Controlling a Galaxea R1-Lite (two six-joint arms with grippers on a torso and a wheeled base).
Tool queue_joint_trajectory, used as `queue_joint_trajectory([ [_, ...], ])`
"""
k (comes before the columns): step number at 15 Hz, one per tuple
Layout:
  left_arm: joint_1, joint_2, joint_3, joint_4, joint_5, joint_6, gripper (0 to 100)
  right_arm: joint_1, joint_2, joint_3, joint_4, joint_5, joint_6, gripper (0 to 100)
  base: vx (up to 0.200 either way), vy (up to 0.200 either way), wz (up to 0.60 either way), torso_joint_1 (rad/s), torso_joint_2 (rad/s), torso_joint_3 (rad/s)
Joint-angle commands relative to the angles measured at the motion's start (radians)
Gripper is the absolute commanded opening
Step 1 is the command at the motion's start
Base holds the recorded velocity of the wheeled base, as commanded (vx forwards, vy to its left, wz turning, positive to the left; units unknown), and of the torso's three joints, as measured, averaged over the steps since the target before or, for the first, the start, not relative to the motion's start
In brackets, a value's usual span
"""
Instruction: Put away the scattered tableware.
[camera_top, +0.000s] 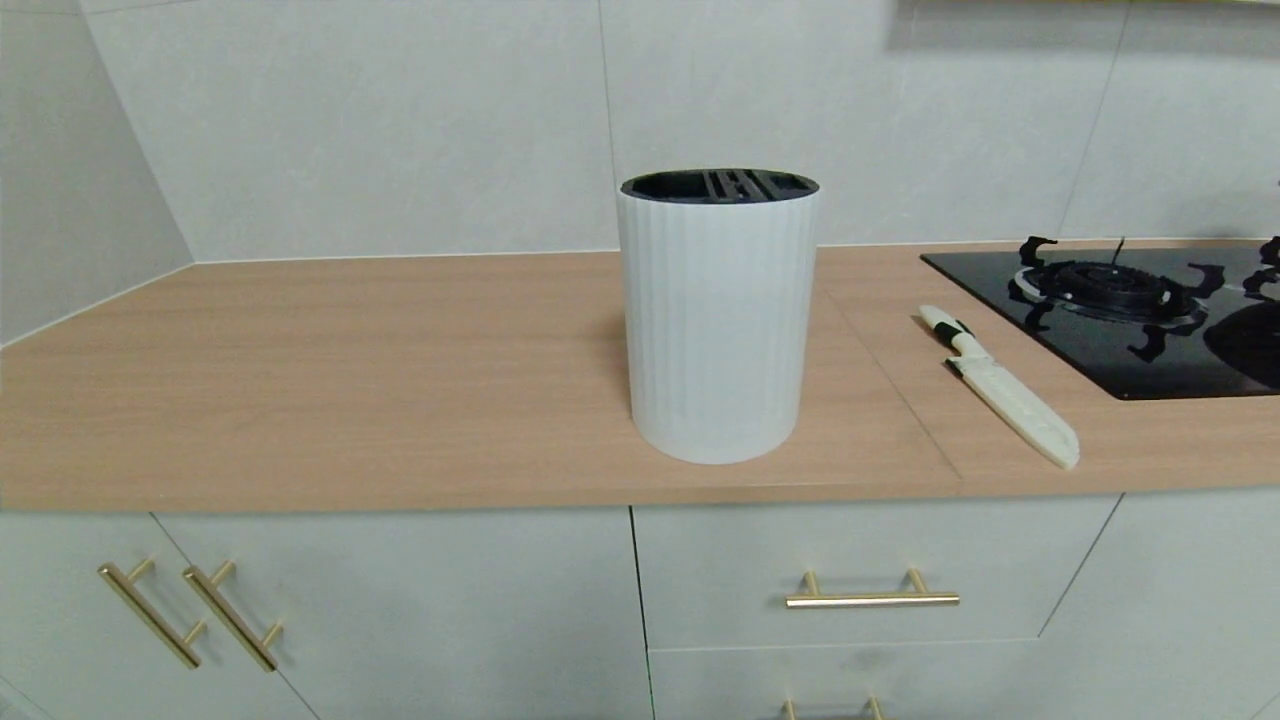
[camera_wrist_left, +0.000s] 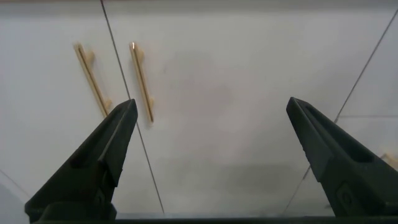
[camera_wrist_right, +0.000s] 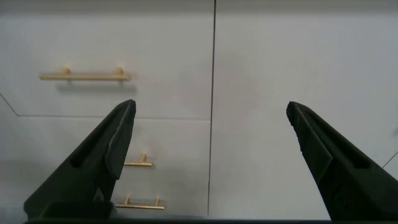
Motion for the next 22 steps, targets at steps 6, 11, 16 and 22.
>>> queue_joint_trajectory([
  [6, 0.001, 0.000, 0.000, -0.001, 0.000, 0.000, 100, 0.001, 0.001, 0.000, -0.002, 0.000, 0.000, 100, 0.000, 0.000, 0.00, 0.194, -0.48, -0.281],
  [11, 0.001, 0.000, 0.000, -0.001, 0.000, 0.000, 100, 0.001, 0.001, 0.000, -0.002, 0.000, 0.000, 100, 0.000, 0.000, 0.00, 0.221, -0.50, -0.283],
  [16, 0.001, 0.000, 0.000, -0.001, 0.000, 0.000, 100, 0.001, 0.001, 0.000, 0.000, 0.000, 0.000, 100, 0.000, 0.000, 0.00, 0.241, -0.53, -0.290],
  [22, -0.001, 0.000, 0.000, -0.001, 0.000, 0.000, 100, 0.001, 0.001, 0.000, -0.002, 0.000, 0.000, 100, 0.000, 0.000, 0.00, 0.271, -0.58, -0.307],
])
